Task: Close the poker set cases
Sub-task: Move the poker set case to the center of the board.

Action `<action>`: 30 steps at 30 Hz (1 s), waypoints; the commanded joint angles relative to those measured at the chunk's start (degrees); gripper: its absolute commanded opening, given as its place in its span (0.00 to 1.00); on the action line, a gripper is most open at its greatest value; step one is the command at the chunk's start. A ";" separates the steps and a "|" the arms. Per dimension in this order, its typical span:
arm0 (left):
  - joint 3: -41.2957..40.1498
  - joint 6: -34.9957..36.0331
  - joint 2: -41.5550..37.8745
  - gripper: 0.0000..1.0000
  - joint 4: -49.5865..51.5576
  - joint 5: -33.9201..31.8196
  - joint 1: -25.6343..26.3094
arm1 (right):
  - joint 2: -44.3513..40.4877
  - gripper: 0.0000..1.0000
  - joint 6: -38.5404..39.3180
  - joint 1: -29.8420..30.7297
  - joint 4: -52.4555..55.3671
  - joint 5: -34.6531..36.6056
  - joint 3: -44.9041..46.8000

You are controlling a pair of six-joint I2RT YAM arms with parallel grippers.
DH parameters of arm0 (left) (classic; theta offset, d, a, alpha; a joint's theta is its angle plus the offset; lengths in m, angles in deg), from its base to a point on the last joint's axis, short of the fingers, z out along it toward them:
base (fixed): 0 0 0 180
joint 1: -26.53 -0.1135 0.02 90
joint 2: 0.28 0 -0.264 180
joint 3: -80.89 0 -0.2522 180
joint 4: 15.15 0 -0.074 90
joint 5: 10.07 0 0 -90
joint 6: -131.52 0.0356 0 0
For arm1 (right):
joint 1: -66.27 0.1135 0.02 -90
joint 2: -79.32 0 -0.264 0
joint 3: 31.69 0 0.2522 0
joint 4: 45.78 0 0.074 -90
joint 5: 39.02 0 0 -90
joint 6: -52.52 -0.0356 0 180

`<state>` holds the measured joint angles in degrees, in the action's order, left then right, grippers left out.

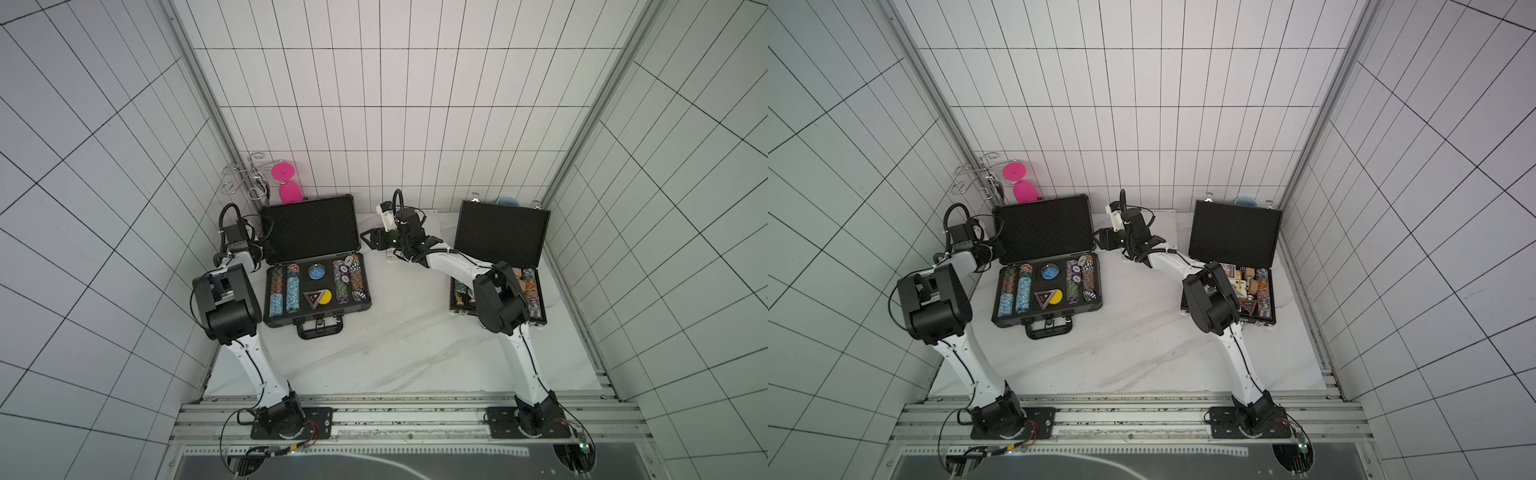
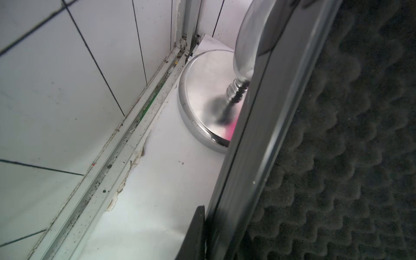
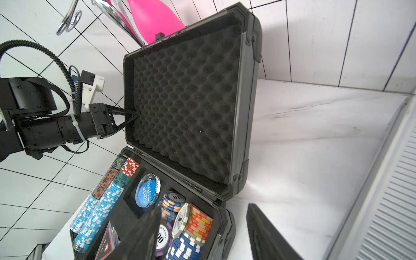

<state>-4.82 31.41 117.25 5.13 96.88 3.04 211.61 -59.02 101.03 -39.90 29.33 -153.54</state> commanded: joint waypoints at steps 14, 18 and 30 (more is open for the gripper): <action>-8.37 -2.84 -4.84 0.00 0.50 5.39 6.42 | 12.73 0.62 0.79 -0.95 1.09 4.70 -13.58; -9.23 -2.47 -5.39 0.00 0.71 4.14 6.54 | 13.34 0.62 0.41 -0.62 -0.64 5.52 -14.07; -9.61 -2.96 -6.58 0.00 -0.89 4.23 6.43 | 15.19 0.24 -2.49 -0.57 -3.17 3.64 -13.43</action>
<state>-12.73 33.86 112.29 0.52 94.58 8.27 224.53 -60.90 100.27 -41.36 34.71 -162.94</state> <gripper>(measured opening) 0.130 0.263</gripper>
